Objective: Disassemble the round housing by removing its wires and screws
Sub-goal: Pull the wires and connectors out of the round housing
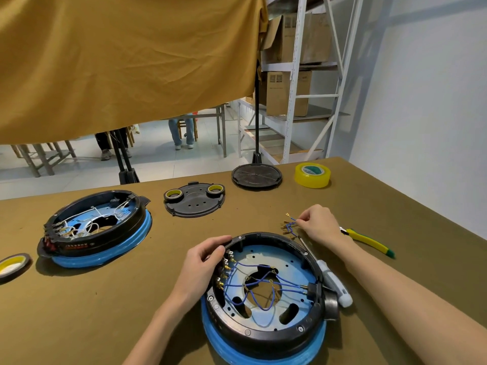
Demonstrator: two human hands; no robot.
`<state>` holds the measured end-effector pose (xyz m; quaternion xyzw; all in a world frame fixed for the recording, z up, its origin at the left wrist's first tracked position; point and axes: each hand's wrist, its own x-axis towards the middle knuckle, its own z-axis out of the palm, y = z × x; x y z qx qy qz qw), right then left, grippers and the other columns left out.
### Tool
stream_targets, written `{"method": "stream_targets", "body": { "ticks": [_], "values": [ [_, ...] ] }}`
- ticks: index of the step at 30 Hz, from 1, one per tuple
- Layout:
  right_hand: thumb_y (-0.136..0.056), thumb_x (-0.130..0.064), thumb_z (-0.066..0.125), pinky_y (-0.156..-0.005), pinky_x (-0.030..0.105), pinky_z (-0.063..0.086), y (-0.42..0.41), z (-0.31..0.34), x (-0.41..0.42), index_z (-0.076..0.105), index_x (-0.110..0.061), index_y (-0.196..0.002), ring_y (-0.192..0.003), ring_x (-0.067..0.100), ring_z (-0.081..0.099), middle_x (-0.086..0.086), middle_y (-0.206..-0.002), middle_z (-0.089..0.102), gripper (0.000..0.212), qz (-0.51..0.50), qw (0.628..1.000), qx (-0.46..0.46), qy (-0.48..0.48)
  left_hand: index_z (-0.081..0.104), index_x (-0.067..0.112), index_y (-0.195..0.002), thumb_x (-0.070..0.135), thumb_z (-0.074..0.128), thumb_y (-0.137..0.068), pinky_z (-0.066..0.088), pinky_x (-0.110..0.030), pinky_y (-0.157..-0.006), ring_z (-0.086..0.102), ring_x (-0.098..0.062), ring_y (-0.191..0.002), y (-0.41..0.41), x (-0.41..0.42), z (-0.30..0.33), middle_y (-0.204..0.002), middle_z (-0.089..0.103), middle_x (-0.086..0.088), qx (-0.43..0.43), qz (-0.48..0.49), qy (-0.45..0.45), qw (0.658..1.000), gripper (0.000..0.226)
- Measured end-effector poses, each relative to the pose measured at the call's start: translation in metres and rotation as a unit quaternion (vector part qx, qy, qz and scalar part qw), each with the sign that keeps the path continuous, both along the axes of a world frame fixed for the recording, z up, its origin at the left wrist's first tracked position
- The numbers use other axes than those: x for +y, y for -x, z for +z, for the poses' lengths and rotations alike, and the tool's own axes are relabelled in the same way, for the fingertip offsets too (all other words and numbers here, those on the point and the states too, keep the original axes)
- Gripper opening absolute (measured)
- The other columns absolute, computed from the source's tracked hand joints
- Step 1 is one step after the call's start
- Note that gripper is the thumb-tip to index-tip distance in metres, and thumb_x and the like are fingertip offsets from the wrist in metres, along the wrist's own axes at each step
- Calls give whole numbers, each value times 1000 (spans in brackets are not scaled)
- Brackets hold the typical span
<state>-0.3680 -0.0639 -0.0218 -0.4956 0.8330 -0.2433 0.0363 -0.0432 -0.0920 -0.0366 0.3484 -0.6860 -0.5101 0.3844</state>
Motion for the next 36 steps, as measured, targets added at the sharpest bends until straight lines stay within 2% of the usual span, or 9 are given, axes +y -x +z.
{"method": "stream_targets", "body": {
  "ticks": [4,7,11,17,21,24,27,32,36],
  "values": [
    [-96,-27,67,-85,37,58,-1,4,-1,81,-18,-103,-93,19,69,1,-101,78,19,12,999,40,-2,74,24,-121,11,53,-106,58,-22,-80,73,-11,-102,-3,-1,-8,-112,78,10,28,8,-26,999,30],
    [-98,-22,62,-86,35,56,-21,12,6,78,-16,-106,-91,15,67,0,-101,76,20,46,997,5,58,74,24,-122,11,52,-106,57,-20,-81,73,-9,-104,-2,0,-11,-112,78,11,39,9,-25,999,30],
    [-97,-22,63,-76,14,46,-71,26,27,78,-22,-102,-86,-2,62,-11,-94,72,15,175,977,-48,114,74,19,-123,11,47,-108,54,-16,-85,71,-7,-109,-1,4,-11,-116,78,11,56,22,-16,998,32],
    [-97,-29,63,-84,26,42,-139,31,50,77,-25,-101,-85,3,57,-14,-91,69,16,285,954,-27,92,69,20,-131,23,49,-108,54,-31,-99,69,-10,-117,-8,15,-14,-123,75,9,60,24,-12,998,30],
    [-96,-37,62,-72,22,48,-165,33,58,78,-21,-92,-78,6,61,-9,-82,71,23,337,939,-67,32,61,25,-140,35,50,-106,52,-31,-107,65,-6,-125,-19,23,-17,-131,71,16,34,-11,-16,999,37],
    [-91,-48,62,-59,17,40,-175,30,64,75,-24,-86,-69,10,60,-8,-70,65,28,346,938,-30,-15,53,27,-148,44,47,-101,42,-29,-114,55,-5,-137,-29,28,-21,-143,63,18,15,-45,-16,999,50],
    [-92,-44,64,-55,12,32,-176,28,65,75,-24,-89,-61,7,55,-13,-61,56,23,339,940,-11,-23,41,36,-154,62,45,-96,28,-24,-122,37,7,-146,-31,31,-24,-155,47,27,-35,-62,19,997,64],
    [-97,-33,61,-54,14,32,-177,27,68,71,-23,-92,-55,0,47,-18,-58,45,15,350,936,-8,-25,34,31,-159,50,40,-102,25,-32,-127,33,5,-149,-30,30,-25,-161,41,20,-60,-61,29,996,61],
    [-98,-36,58,-58,18,34,-178,24,68,69,-25,-93,-59,2,47,-17,-61,46,16,348,937,10,-29,34,39,-157,57,40,-101,26,-26,-126,33,9,-147,-30,28,-27,-159,42,26,-64,-63,31,995,59]
  ]
}}
